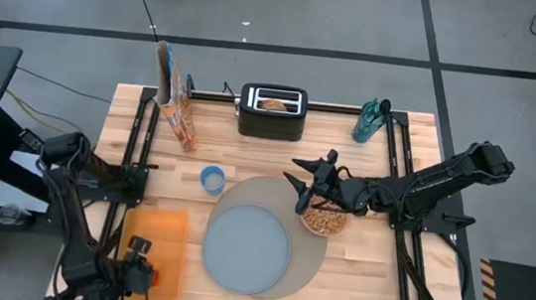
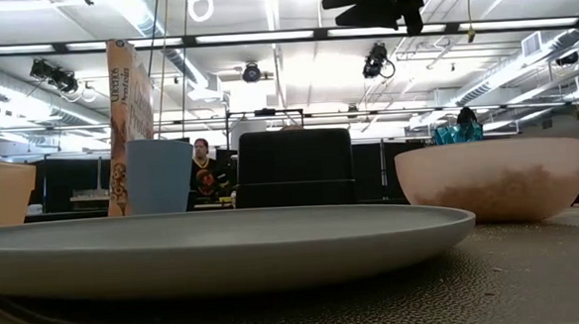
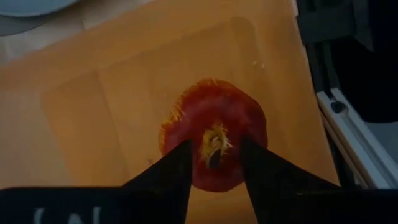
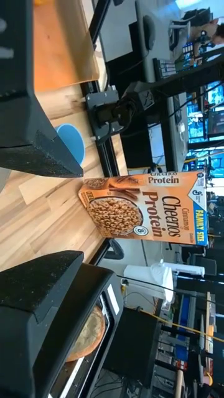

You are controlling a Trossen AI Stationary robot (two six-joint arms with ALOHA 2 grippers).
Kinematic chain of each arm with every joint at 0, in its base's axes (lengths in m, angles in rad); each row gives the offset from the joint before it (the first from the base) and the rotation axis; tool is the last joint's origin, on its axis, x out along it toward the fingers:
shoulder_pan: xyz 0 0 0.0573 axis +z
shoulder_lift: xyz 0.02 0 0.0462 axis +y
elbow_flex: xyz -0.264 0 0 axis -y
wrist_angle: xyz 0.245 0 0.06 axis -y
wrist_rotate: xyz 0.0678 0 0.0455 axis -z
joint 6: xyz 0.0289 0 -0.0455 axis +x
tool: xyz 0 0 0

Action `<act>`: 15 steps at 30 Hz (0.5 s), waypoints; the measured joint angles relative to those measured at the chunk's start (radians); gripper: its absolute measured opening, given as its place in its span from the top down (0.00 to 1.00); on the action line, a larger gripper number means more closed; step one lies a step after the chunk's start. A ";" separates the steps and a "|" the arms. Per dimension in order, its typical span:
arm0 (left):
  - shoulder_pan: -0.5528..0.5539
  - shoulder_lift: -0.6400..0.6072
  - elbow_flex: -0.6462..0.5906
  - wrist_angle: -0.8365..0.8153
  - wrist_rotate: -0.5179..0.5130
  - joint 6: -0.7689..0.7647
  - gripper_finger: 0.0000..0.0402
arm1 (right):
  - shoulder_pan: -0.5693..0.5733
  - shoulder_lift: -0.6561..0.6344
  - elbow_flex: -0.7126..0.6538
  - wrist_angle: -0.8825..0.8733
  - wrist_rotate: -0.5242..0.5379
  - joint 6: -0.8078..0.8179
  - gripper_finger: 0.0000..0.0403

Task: Arrange a breakfast setting
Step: Put the red apple on the blue plate

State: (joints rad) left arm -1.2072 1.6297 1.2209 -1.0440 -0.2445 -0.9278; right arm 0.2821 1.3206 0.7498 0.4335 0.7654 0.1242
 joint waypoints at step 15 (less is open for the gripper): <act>0.022 0.020 0.000 0.000 0.026 0.020 0.95 | 0.000 0.002 0.000 -0.007 -0.009 0.015 0.48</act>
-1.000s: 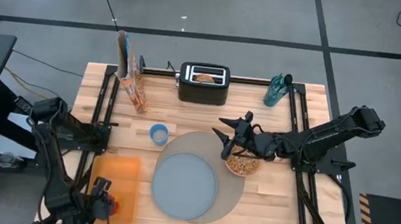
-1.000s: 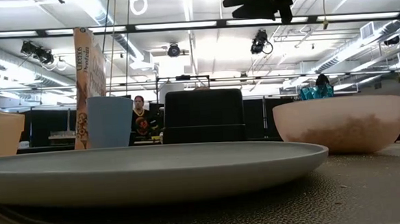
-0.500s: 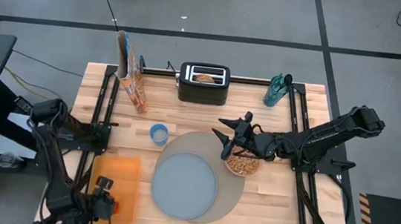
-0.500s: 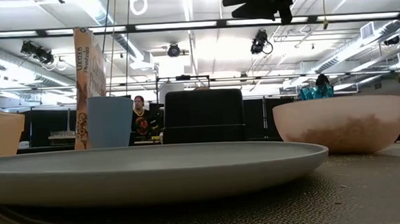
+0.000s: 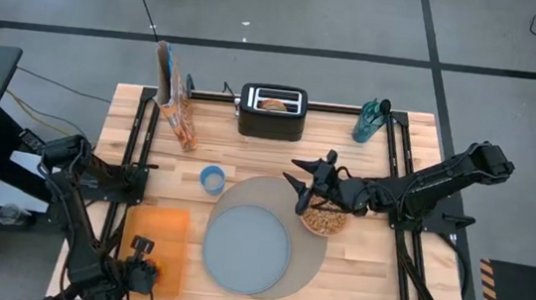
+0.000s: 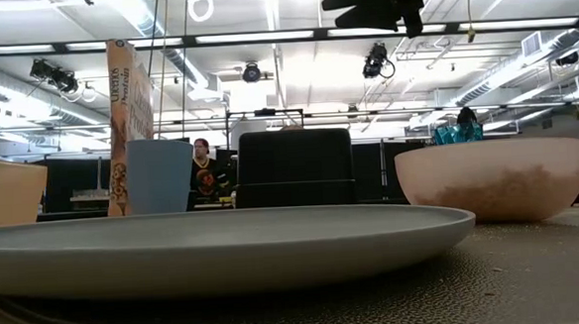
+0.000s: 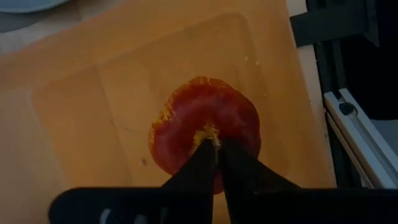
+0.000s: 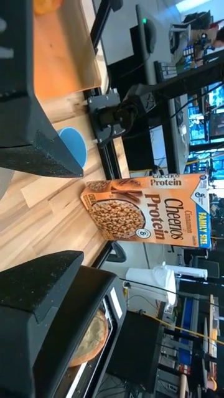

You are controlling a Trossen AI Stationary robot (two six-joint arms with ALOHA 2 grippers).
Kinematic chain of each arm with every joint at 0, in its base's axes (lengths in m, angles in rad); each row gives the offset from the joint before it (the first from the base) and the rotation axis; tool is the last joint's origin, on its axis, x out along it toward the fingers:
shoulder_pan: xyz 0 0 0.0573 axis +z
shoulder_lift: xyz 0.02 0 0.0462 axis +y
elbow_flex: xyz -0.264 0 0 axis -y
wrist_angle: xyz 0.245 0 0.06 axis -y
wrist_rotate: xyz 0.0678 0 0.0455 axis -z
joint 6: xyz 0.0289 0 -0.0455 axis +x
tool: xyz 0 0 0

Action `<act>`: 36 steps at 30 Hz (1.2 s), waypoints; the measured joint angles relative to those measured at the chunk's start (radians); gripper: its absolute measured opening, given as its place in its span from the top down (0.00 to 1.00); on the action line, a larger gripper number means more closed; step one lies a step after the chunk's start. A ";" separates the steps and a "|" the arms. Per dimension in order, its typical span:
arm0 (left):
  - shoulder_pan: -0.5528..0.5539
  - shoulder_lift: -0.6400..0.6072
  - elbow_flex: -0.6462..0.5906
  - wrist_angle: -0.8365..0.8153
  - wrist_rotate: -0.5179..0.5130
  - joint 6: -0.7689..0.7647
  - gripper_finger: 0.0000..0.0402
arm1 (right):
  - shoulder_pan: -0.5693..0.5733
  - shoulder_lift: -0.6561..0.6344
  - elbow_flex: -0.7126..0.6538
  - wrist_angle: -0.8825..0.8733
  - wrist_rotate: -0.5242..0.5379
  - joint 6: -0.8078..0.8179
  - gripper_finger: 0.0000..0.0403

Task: Arrange a breakfast setting
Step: Put the red apple on the blue plate

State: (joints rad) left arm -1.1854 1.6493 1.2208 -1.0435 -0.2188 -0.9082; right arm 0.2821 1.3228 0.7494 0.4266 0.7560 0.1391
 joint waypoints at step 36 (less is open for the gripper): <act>0.546 -0.105 0.066 0.169 -0.051 0.887 0.95 | 0.228 0.000 -0.001 0.008 0.115 -0.021 0.48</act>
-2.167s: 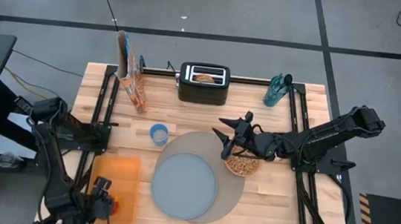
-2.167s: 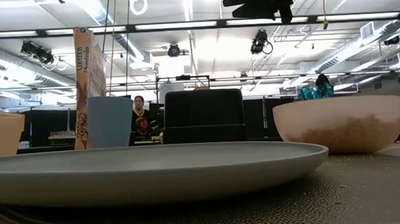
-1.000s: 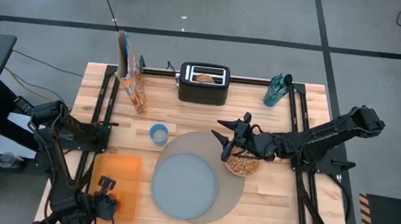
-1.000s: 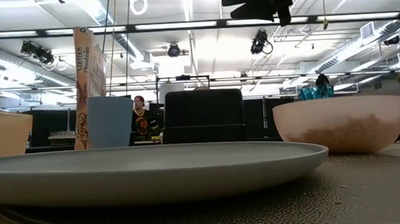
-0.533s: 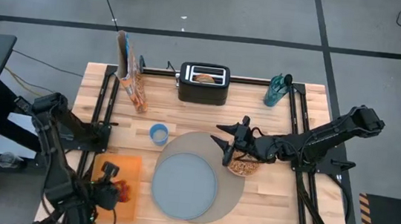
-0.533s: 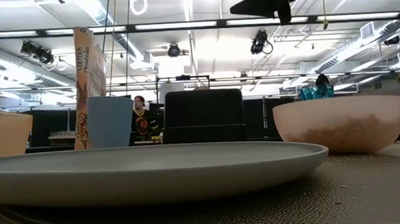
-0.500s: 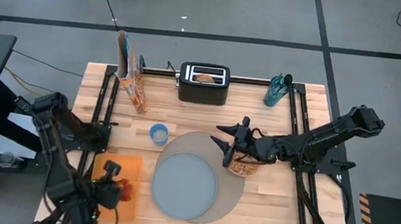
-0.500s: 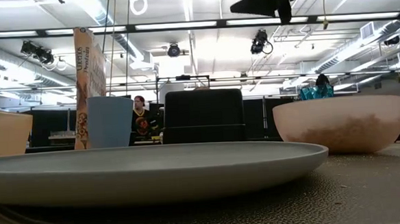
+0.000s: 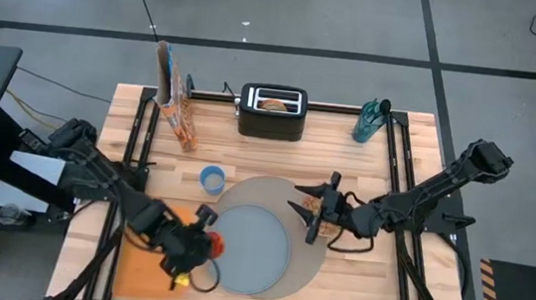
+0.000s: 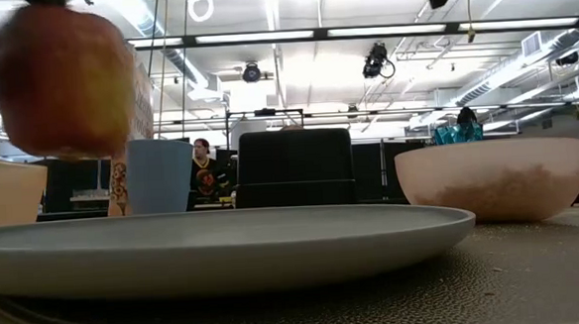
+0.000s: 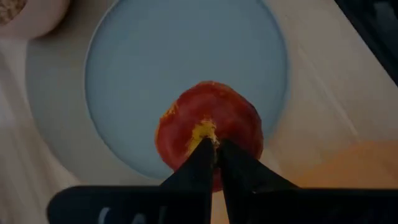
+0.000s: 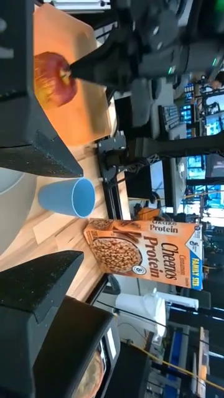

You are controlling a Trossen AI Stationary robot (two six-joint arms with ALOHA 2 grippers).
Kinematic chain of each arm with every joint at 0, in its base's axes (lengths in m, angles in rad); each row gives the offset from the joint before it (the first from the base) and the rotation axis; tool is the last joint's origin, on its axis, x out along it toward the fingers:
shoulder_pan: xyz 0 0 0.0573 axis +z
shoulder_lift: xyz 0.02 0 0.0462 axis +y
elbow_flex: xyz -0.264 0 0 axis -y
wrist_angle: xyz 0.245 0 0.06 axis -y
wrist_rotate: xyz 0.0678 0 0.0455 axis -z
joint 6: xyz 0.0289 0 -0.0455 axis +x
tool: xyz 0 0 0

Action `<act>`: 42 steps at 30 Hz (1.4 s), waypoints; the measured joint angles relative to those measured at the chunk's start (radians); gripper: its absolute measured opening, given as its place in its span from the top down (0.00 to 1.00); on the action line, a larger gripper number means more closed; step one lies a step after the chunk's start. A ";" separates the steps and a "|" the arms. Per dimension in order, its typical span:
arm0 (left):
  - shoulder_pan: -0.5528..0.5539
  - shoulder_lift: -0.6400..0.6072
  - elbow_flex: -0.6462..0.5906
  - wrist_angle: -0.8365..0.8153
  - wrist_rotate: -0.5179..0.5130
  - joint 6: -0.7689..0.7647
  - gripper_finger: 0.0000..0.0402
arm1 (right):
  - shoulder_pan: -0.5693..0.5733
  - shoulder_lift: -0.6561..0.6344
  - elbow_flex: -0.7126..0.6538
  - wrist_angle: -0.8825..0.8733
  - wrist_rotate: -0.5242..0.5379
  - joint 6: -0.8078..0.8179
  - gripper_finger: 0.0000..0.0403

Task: Arrange a breakfast setting
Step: Put the red apple on the blue plate, then put the bagel on the blue plate to the right of the red apple

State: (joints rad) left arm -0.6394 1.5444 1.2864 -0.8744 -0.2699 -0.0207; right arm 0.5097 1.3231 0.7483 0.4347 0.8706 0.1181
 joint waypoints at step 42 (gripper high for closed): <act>0.265 -0.018 -0.070 0.114 0.037 -0.002 0.51 | 0.075 0.000 0.000 0.006 0.157 -0.005 0.48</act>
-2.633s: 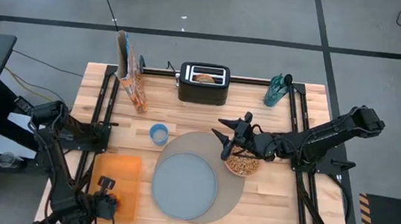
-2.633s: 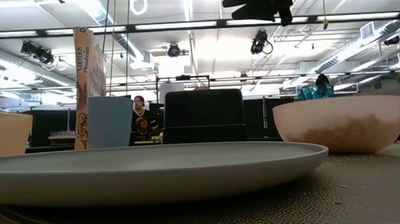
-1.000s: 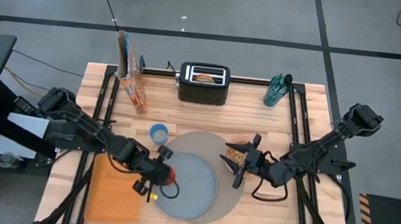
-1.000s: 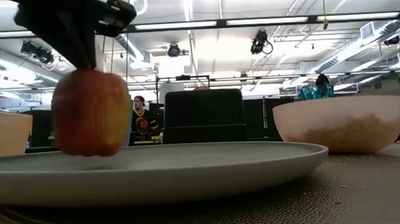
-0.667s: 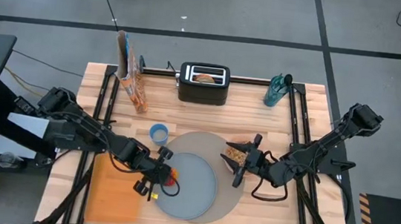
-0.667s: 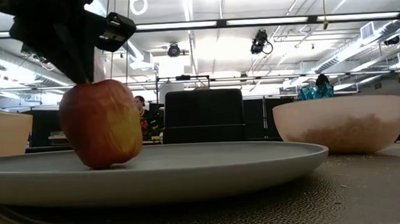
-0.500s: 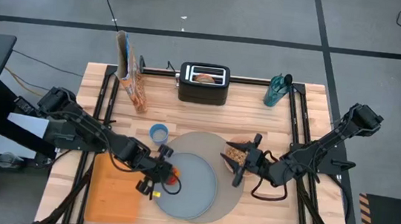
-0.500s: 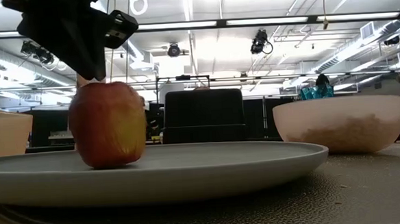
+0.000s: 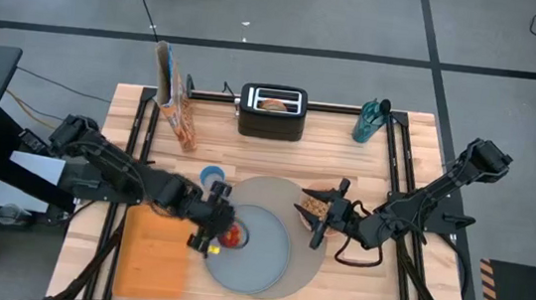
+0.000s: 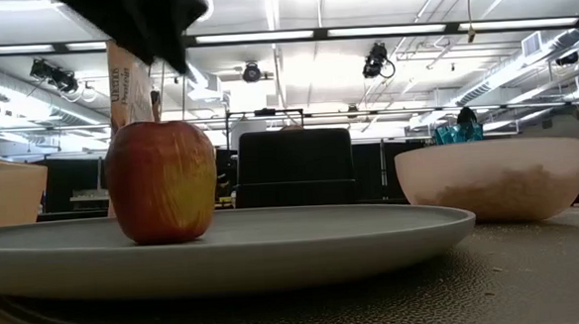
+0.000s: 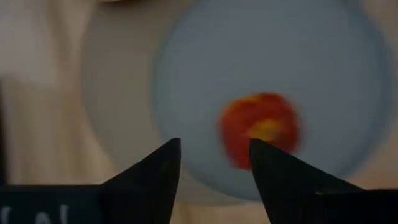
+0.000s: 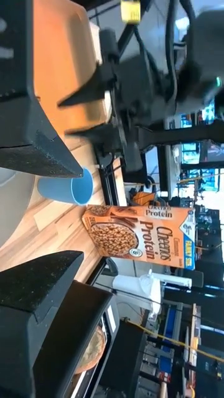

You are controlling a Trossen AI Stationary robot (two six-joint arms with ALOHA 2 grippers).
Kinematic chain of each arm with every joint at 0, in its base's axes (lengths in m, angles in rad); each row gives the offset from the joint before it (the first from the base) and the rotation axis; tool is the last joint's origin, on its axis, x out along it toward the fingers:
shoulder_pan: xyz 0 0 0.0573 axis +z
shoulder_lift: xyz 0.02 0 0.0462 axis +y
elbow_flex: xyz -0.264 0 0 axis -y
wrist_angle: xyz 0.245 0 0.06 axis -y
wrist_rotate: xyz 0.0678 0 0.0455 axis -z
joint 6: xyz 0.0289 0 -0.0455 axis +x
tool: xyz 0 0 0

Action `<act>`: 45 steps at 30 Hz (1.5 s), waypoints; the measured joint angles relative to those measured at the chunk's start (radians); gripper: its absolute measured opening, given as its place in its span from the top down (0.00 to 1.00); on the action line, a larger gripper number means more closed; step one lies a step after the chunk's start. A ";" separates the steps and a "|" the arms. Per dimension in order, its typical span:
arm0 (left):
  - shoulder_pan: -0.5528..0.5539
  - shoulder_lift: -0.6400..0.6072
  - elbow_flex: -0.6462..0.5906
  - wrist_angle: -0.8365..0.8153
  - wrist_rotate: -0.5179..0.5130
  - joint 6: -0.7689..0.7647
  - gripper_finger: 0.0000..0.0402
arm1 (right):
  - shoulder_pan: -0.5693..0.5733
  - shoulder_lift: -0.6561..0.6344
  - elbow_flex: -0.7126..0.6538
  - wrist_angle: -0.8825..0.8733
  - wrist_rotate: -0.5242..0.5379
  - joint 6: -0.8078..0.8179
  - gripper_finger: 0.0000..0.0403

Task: Arrange a breakfast setting
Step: Put the bagel on the blue plate to the right of the red apple

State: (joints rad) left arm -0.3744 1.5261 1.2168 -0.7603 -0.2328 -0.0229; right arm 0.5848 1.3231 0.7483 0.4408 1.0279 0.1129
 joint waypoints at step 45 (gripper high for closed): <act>0.248 -0.527 -0.535 0.878 0.036 0.295 0.49 | -0.889 0.032 0.218 -0.366 -1.037 -0.299 0.51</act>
State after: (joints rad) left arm -0.1261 0.9990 0.6822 0.1178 -0.1966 0.2719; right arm -0.3044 1.3556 0.9664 0.0749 -0.0093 -0.1857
